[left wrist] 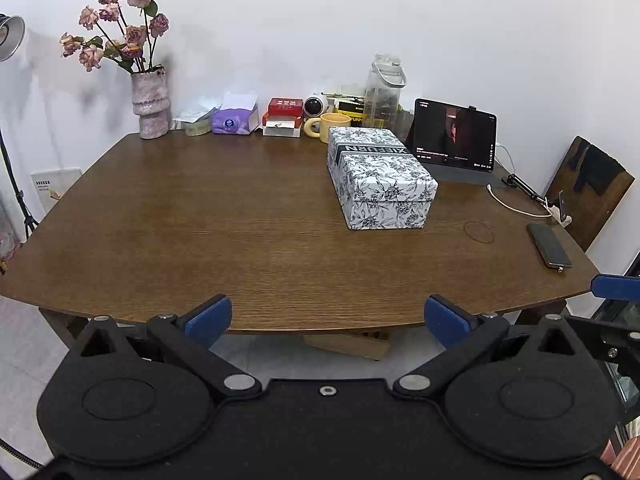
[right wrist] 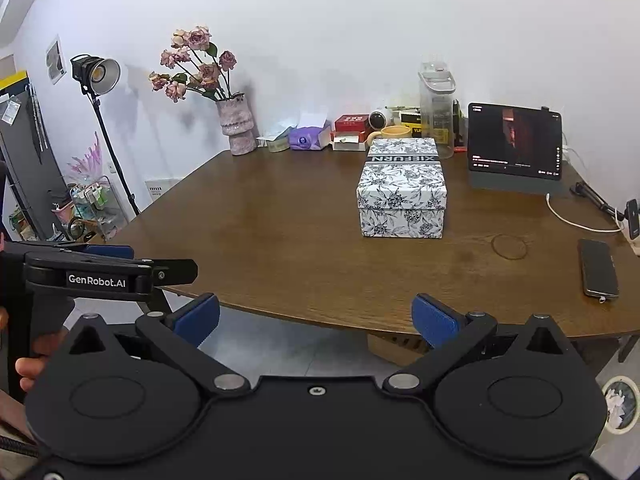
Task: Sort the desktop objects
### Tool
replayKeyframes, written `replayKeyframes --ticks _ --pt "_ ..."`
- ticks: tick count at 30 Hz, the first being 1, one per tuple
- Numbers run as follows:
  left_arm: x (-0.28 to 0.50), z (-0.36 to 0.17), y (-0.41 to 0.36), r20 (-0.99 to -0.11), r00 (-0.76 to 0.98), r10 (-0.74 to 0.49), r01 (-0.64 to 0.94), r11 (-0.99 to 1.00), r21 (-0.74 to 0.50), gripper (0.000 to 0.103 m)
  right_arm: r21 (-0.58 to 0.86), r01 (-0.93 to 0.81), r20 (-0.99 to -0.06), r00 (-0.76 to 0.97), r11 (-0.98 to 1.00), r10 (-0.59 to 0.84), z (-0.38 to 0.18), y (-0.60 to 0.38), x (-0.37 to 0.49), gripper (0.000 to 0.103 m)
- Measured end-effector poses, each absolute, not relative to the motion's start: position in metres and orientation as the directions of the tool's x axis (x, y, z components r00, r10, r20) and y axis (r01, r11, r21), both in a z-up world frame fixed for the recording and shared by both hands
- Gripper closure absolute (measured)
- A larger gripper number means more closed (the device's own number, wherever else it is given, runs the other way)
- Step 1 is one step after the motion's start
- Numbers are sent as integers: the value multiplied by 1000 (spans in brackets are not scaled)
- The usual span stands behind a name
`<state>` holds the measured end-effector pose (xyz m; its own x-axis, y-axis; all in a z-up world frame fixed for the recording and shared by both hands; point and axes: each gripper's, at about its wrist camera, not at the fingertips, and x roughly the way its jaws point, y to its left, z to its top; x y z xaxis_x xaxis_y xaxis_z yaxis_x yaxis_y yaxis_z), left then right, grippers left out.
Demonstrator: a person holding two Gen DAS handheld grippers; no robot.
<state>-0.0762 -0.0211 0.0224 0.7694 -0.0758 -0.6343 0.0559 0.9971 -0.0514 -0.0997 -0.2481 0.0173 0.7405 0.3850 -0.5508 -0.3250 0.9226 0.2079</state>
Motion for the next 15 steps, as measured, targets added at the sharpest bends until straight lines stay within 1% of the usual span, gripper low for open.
replayKeyframes --ticks 15 --pt "-83 25 -30 -621 780 -79 67 997 -41 0 203 -330 -544 745 922 386 15 -248 -105 0"
